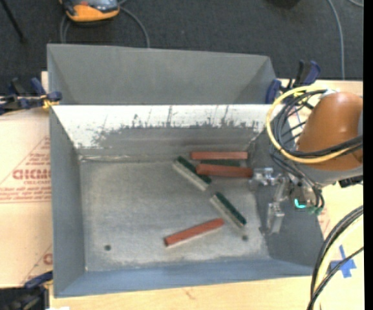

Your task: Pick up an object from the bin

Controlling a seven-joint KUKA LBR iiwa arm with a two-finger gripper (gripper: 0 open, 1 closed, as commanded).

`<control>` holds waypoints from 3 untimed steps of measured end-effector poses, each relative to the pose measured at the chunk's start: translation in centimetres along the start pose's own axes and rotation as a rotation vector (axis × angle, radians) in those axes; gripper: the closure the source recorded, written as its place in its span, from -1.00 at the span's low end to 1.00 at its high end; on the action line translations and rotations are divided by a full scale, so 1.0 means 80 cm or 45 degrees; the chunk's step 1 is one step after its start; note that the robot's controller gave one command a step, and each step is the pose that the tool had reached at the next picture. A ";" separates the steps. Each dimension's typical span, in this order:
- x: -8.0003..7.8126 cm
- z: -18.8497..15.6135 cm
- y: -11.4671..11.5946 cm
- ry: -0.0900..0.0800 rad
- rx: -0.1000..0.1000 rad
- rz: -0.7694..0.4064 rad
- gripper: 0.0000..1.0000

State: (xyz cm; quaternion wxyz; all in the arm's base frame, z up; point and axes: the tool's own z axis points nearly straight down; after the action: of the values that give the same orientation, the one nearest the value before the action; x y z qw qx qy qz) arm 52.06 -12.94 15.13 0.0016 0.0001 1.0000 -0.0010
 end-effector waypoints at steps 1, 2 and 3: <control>-0.022 0.097 0.065 -0.016 0.001 -0.126 1.00; -0.019 0.099 0.064 -0.005 0.001 -0.129 -1.00; -0.019 0.099 0.064 -0.005 0.001 -0.130 -1.00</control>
Offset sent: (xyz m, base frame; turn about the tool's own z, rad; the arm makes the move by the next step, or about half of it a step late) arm 0.0000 0.0000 0.0000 0.0000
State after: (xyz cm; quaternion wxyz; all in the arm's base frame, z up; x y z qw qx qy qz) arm 53.59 -7.83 7.17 0.0034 -0.0509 0.9987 -0.0015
